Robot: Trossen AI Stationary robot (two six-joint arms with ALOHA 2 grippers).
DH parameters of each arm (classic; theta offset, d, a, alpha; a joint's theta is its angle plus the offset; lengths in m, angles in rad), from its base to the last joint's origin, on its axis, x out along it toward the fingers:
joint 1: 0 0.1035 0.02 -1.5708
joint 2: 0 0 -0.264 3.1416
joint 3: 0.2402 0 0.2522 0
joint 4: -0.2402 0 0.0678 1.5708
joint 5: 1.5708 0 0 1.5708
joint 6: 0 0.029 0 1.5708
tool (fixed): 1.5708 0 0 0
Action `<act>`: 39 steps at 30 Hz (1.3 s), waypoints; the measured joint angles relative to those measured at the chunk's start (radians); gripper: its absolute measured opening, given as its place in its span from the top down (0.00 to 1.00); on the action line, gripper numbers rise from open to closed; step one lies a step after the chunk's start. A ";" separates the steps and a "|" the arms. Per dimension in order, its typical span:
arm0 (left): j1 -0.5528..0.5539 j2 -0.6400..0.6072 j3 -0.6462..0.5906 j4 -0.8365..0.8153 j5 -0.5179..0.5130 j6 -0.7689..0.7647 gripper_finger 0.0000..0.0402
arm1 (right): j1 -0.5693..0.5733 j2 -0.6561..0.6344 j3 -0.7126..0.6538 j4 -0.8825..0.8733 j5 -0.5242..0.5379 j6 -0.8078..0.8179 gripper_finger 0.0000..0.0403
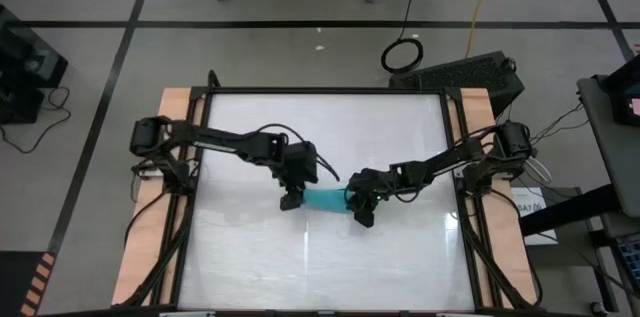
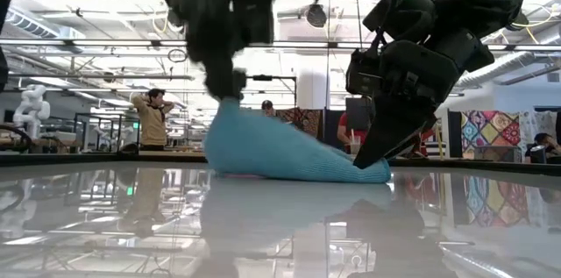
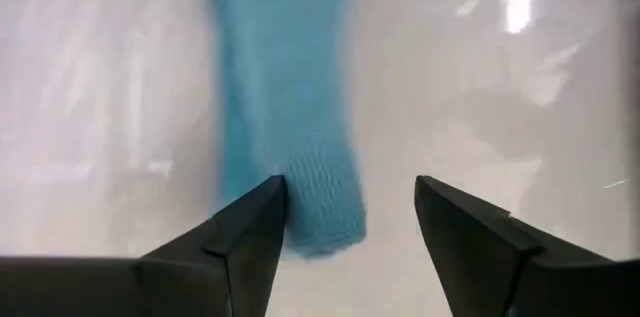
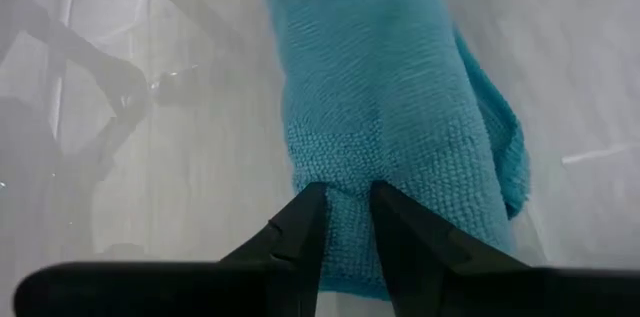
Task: Roll towel
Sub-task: Roll the light blue towel, then return to Home Position
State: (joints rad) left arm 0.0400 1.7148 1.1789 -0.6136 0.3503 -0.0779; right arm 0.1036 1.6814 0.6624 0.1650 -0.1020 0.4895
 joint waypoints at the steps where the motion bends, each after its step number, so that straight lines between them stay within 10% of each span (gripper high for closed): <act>1: -0.015 -0.018 0.003 0.026 0.017 -0.020 0.43 | 0.000 0.000 0.000 0.000 0.000 0.005 0.79; 24: -0.164 0.051 -0.022 -0.025 -0.185 -0.119 0.43 | 0.000 -0.027 -0.006 0.014 -0.078 -0.008 0.78; 34: -0.166 -0.112 -0.014 -0.085 -0.186 -0.153 0.43 | 0.001 -0.348 -0.005 -0.014 -0.135 -0.048 0.60; 39: -0.189 -0.301 -0.014 -0.086 -0.378 -0.151 0.43 | 0.001 -0.590 -0.005 -0.116 -0.105 -0.152 0.54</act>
State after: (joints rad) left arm -0.1485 1.4136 1.1652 -0.6995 -0.0279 -0.2293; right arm 0.1047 1.0911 0.6579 0.0488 -0.2075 0.3372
